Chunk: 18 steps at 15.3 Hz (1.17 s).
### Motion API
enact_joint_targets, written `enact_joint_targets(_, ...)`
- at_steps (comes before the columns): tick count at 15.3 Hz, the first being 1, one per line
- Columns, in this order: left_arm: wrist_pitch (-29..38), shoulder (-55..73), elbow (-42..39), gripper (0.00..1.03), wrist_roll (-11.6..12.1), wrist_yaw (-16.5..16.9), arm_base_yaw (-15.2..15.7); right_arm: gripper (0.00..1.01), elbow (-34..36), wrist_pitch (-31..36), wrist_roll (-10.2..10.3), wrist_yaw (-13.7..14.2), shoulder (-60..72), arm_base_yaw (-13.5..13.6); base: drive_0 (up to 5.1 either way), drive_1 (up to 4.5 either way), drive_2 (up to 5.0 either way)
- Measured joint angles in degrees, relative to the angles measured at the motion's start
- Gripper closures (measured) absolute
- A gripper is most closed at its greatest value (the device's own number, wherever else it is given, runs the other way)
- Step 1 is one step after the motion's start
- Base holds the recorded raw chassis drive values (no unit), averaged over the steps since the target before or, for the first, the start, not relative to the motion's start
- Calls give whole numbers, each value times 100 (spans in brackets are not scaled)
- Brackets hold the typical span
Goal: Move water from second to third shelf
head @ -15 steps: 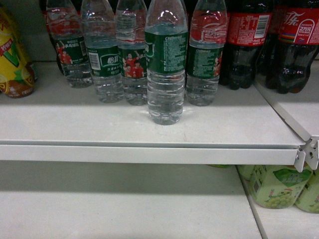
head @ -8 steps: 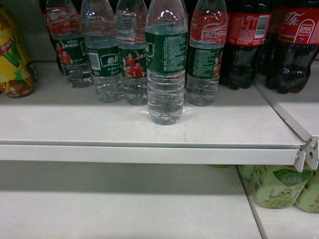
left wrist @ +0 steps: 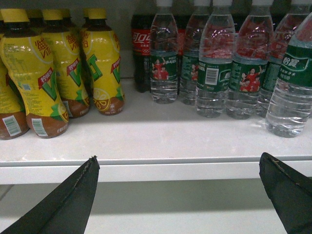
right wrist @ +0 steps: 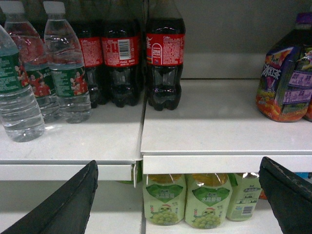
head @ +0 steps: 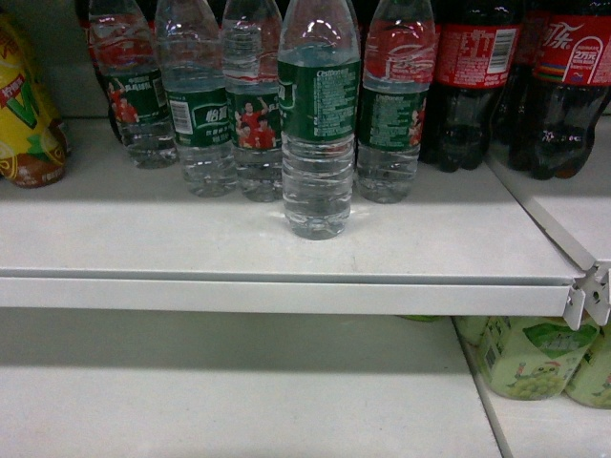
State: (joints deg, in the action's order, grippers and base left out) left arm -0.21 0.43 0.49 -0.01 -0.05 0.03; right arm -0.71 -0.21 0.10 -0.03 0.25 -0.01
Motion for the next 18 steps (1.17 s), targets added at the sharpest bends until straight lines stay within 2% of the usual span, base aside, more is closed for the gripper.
enact_joint_targets(9, 0, 0, 0, 5, 0, 0, 0, 3, 0, 0, 2, 0, 0, 0, 0, 0, 0)
enact_joint_targets(10, 0, 0, 0, 5, 0, 0, 0, 3, -177, -621, 326, -400, 190, -142, 0, 0, 0)
enact_joint_targets(11, 2, 0, 0, 5, 0, 2, 0, 3, -402, -592, 933, -741, 822, -317, 0, 0, 0)
enact_joint_targets(12, -4, 0, 0, 5, 0, 2, 0, 3, -667, -225, 1235, -758, 1241, -341, 0, 0, 0)
enact_joint_targets(13, 0, 0, 0, 5, 0, 2, 0, 3, -1069, 293, 1344, -767, 1687, -284, 0, 0, 0)
enact_joint_targets(14, 0, 0, 0, 5, 0, 0, 0, 3, -1458, 824, 1342, -717, 2247, -138, 0, 0, 0)
enact_joint_targets(16, 0, 0, 0, 5, 0, 0, 0, 3, -1934, 1574, 1211, -476, 3410, 289, 0, 0, 0)
enact_joint_targets(18, 0, 0, 0, 5, 0, 0, 0, 3, -2378, 2087, 1051, -166, 4448, 879, 0, 0, 0)
